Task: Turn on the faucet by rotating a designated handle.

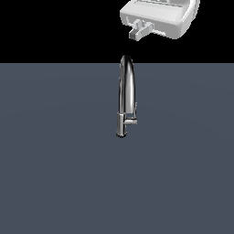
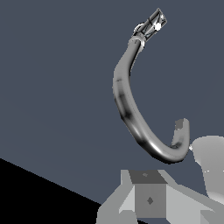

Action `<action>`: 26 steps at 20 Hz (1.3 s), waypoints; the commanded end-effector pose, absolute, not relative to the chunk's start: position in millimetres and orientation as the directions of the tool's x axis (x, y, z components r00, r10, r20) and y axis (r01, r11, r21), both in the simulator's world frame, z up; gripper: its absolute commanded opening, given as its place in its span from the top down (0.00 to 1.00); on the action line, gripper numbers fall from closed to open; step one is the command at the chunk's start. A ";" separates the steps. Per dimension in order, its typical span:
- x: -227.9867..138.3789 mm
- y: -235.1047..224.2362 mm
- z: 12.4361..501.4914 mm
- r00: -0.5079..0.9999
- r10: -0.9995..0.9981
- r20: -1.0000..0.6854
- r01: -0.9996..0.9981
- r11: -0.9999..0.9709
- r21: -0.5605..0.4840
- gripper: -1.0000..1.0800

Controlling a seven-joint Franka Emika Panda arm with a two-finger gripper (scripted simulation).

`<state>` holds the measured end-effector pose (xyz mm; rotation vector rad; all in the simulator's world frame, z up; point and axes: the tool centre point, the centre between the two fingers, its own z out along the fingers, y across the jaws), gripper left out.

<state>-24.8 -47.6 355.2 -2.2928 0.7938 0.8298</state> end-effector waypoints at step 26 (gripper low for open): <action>53.0 -73.1 160.6 0.080 -0.070 -0.994 -0.989 -0.129 -0.071 1.00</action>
